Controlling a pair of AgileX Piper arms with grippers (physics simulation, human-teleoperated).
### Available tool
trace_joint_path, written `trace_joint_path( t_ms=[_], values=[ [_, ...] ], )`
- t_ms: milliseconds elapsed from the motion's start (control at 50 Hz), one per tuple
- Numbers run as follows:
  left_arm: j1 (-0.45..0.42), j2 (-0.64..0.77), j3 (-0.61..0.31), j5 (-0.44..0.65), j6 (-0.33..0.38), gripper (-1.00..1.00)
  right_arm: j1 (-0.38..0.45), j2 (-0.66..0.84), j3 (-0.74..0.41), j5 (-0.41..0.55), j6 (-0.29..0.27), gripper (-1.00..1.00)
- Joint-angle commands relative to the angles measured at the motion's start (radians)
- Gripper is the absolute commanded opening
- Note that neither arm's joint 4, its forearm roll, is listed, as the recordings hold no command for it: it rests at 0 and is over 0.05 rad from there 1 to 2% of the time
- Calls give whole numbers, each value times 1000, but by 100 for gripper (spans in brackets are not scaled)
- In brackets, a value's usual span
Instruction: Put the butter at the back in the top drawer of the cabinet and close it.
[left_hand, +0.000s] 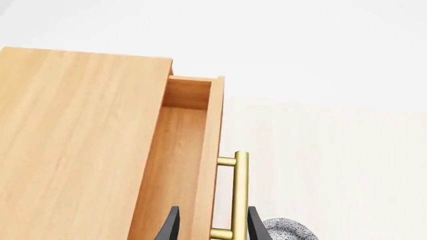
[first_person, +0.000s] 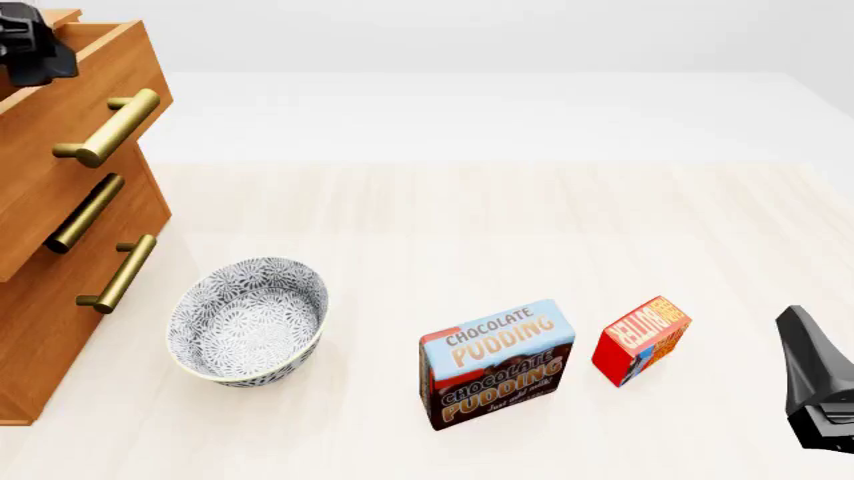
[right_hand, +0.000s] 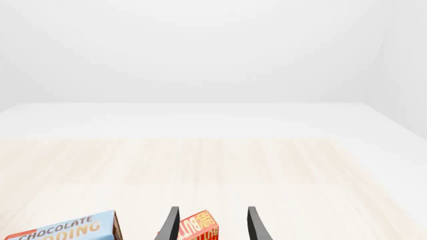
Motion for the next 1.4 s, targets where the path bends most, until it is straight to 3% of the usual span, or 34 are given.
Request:
trace_joint_path(
  t_ms=[20, 1400],
  values=[
    [4, 4, 18, -12, -1, 100, 0, 0, 0, 0, 0, 100],
    [14, 47, 75, -63, 15, 100, 0, 0, 0, 0, 0, 100]
  ],
)
